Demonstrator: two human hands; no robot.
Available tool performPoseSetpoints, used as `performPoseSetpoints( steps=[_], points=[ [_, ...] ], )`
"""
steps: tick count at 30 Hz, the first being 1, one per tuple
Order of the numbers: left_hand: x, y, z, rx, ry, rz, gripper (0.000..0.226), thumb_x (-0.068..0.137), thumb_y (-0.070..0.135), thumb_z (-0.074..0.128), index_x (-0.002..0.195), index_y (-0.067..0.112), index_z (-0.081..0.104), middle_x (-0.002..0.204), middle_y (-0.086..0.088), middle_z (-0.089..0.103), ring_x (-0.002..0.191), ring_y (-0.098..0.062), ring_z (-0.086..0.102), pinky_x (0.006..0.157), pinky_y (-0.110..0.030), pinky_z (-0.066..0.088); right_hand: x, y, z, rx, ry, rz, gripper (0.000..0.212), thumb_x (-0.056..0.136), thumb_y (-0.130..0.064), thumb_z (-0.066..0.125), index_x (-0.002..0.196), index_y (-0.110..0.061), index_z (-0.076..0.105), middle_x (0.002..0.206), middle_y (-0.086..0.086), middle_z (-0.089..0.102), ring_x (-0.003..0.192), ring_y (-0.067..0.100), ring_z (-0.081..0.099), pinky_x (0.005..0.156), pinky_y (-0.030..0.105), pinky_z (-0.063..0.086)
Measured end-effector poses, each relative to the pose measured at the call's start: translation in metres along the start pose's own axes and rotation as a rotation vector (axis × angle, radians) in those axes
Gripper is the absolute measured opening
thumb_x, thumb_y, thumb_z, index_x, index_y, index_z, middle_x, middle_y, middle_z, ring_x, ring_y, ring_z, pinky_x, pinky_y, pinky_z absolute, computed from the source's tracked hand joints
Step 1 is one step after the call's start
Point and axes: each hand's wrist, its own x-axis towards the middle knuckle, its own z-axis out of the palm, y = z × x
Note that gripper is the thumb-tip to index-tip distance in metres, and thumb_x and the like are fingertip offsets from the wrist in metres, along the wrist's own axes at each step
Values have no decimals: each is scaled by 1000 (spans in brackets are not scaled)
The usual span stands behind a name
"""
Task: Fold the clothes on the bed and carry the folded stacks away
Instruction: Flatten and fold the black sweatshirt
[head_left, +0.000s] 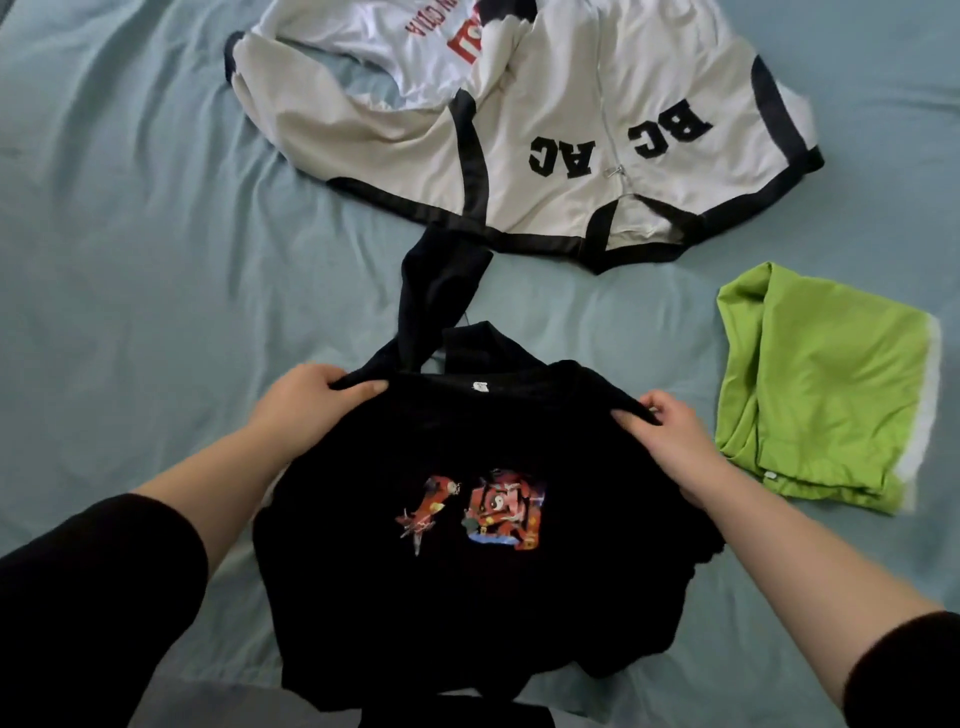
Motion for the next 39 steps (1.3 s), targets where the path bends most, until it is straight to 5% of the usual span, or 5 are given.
performPoseSetpoints(
  steps=[6,17,25,31,39],
  points=[
    [39,65,-33,-52,-62,150,29,93,38,59,75,15,60,66,-1,57,67,-21,55,58,-30,38,36,-69,-61,-121,23,-13,7,87,-23,67,85,-18,63,85,9,67,77,24,61,71,34,45],
    [133,189,-107,-169,163,248,17,94,20,54,103,13,67,86,-5,61,83,-26,59,70,-28,41,135,-197,-85,-194,374,-117,16,88,-21,56,103,-22,62,91,0,63,64,3,50,51,17,32],
    [127,55,-37,-140,25,-113,66,97,36,53,152,16,23,150,-19,37,133,-38,42,111,-45,34,77,-126,28,-422,-39,-142,47,92,-21,54,139,-18,47,140,5,52,127,22,49,105,35,39],
    [37,-56,21,-448,44,-433,78,84,65,55,136,7,45,135,-16,51,122,-36,51,106,-47,40,-26,-51,111,-458,1,-89,59,92,-33,57,146,-33,33,157,-11,19,147,11,15,119,36,4],
    [-65,-102,89,-641,-134,-493,30,85,29,72,112,16,65,94,1,71,86,-16,67,69,-28,53,-131,75,125,-18,276,516,67,80,-6,73,138,1,40,131,23,52,119,37,53,102,46,43]
  ],
)
